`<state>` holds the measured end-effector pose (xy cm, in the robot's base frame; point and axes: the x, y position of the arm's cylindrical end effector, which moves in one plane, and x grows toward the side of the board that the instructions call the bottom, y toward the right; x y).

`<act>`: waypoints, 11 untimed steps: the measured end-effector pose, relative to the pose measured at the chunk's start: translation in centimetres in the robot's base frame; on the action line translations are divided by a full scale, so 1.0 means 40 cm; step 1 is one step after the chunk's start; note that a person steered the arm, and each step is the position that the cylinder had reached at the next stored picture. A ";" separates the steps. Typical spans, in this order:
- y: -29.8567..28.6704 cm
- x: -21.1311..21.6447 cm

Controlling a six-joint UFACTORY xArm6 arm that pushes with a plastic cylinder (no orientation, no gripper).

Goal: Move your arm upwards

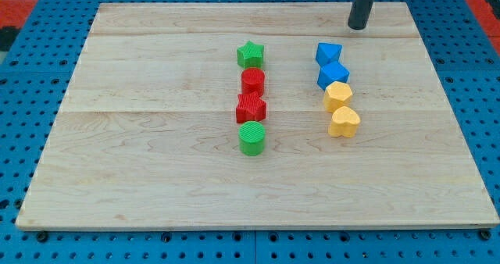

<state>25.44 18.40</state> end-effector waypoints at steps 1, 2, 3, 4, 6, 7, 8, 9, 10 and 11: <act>0.000 0.000; -0.005 0.000; -0.005 0.004; -0.016 0.002; -0.106 -0.020; -0.132 -0.059; -0.132 -0.120; -0.132 -0.121; -0.132 -0.123; -0.128 -0.123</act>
